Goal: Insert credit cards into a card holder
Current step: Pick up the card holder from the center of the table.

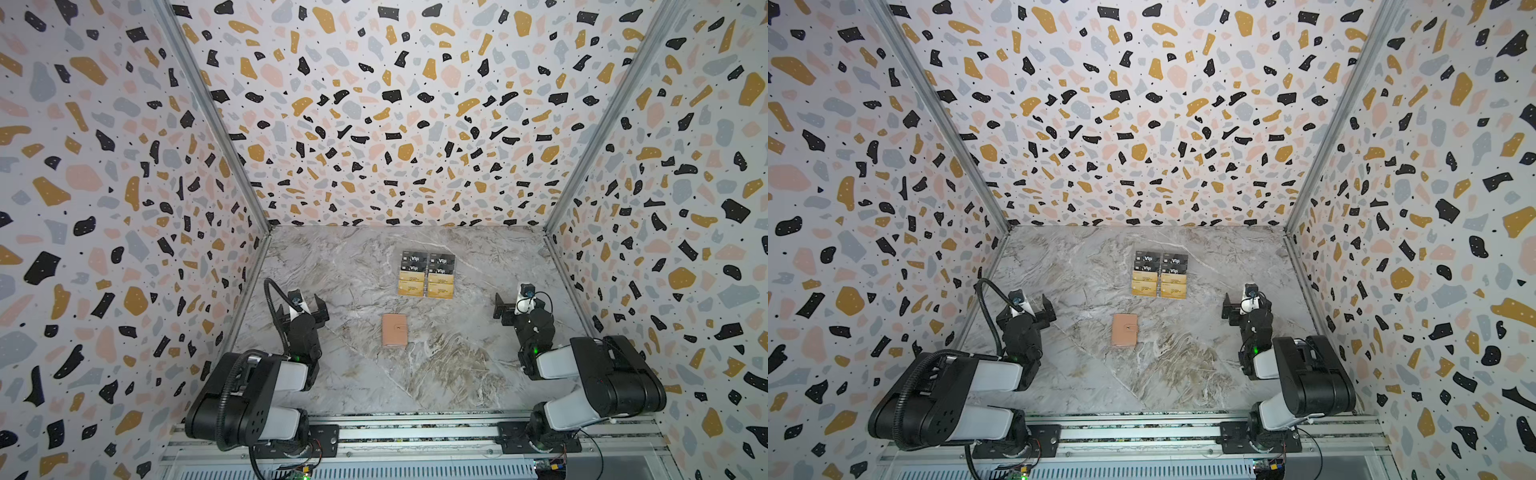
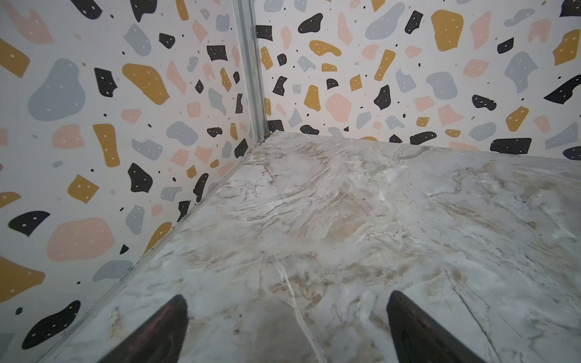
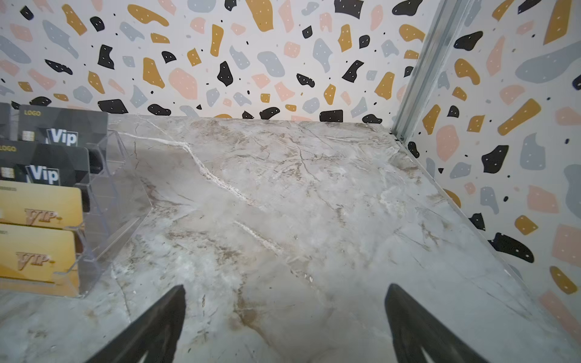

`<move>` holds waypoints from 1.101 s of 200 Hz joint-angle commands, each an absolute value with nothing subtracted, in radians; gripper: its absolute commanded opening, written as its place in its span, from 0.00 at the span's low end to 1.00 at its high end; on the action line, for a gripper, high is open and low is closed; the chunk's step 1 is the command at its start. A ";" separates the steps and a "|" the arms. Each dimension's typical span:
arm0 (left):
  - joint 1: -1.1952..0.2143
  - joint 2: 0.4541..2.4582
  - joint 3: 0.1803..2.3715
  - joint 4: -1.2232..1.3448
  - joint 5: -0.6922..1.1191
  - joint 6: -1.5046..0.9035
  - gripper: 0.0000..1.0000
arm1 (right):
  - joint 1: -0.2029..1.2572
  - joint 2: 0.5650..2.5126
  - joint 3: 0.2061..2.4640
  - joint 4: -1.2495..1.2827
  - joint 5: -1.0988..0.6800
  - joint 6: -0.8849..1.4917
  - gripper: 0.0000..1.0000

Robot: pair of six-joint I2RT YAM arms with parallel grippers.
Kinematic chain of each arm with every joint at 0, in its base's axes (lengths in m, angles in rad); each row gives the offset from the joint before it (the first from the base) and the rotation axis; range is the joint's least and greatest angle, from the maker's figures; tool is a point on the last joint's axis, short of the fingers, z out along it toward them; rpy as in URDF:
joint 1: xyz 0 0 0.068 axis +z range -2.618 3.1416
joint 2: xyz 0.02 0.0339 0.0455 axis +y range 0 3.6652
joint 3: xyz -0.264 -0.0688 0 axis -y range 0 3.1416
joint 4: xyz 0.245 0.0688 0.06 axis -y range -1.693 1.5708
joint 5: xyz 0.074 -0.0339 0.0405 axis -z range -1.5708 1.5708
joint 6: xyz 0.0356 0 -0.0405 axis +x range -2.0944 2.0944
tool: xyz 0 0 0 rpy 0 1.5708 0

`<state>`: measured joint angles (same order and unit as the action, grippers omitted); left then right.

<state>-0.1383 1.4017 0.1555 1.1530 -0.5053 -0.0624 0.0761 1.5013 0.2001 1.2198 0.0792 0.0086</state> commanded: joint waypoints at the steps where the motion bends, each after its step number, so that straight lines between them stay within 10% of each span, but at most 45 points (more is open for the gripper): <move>1: -0.133 1.390 0.155 1.209 -0.506 -0.052 1.00 | 0.078 1.486 0.214 1.224 0.082 0.004 0.99; 220: -0.133 1.321 0.220 1.048 -0.558 -0.075 1.00 | 0.074 1.421 0.219 1.173 0.117 0.022 0.99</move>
<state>-0.1383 1.3911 0.1581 1.1362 -0.5140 -0.0639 0.0700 1.4948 0.2001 1.2163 0.0788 0.0097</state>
